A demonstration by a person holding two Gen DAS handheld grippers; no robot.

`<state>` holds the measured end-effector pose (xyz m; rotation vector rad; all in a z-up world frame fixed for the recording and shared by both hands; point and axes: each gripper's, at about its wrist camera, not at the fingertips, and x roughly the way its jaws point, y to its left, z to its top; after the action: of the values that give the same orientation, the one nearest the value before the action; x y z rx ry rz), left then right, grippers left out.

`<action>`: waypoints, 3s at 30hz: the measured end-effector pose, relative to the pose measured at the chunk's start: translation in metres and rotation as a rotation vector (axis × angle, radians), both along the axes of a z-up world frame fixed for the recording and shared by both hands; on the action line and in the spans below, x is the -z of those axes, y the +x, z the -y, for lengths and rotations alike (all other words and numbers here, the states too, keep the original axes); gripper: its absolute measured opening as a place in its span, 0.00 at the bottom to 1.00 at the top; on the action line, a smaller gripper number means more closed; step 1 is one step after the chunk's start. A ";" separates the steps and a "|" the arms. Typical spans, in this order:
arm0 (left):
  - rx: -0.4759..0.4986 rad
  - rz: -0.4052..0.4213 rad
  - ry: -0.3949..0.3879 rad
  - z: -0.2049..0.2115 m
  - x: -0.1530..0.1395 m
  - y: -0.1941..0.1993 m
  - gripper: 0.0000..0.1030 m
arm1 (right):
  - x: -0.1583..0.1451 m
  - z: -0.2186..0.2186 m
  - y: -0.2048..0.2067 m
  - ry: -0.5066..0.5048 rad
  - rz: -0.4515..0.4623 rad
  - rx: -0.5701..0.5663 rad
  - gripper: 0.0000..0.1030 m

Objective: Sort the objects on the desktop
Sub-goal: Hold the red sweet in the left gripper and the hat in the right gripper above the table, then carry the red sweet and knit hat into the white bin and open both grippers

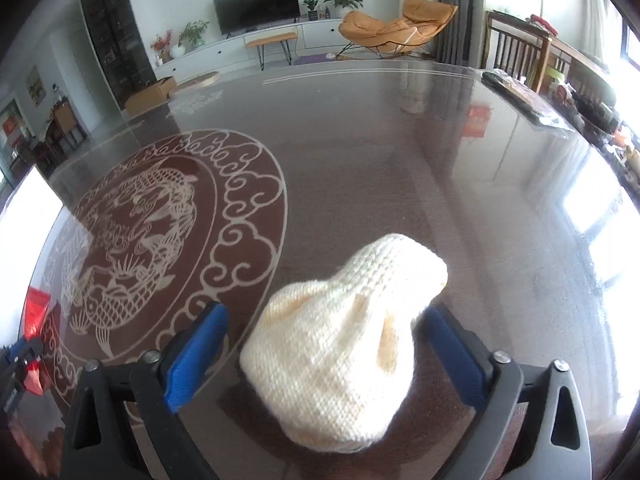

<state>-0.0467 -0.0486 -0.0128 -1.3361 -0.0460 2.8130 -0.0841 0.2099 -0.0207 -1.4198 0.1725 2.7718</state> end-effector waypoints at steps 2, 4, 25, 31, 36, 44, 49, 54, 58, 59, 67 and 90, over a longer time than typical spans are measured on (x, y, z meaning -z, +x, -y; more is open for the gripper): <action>0.000 0.000 0.004 0.000 0.000 -0.001 0.22 | -0.003 0.010 -0.002 0.008 -0.021 -0.060 0.51; 0.000 0.000 0.002 0.000 0.000 -0.001 0.22 | -0.004 0.033 0.004 -0.003 -0.030 -0.192 0.51; -0.050 0.075 -0.044 0.004 0.016 -0.007 1.00 | 0.009 0.108 0.078 0.095 -0.015 -0.518 1.00; -0.049 0.075 -0.044 0.004 0.016 -0.007 1.00 | 0.009 0.109 0.078 0.095 -0.015 -0.518 1.00; -0.049 0.075 -0.044 0.004 0.016 -0.007 1.00 | 0.009 0.110 0.078 0.095 -0.015 -0.519 1.00; -0.049 0.074 -0.042 0.004 0.016 -0.007 1.00 | 0.009 0.109 0.078 0.095 -0.015 -0.519 1.00; -0.054 0.073 -0.045 0.003 0.016 -0.005 1.00 | 0.009 0.110 0.078 0.095 -0.015 -0.519 1.00; -0.048 0.076 -0.042 0.002 0.013 -0.002 1.00 | 0.009 0.109 0.078 0.095 -0.015 -0.520 1.00; 0.006 0.125 -0.046 0.004 0.010 0.002 1.00 | 0.010 0.110 0.078 0.095 -0.014 -0.521 1.00; 0.027 0.152 -0.045 0.007 0.010 0.004 1.00 | 0.009 0.110 0.078 0.099 -0.001 -0.529 1.00; 0.096 0.252 -0.042 0.017 0.006 0.006 1.00 | 0.002 0.110 0.056 0.139 0.308 -0.569 1.00; -0.071 -0.118 0.233 0.120 -0.145 0.097 0.23 | -0.150 0.227 0.073 -0.001 0.072 -0.750 0.45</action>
<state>0.0500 -0.1683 0.1317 -1.1385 -0.4130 2.8292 -0.0109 -0.0174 0.1296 -1.8882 -0.4579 3.2409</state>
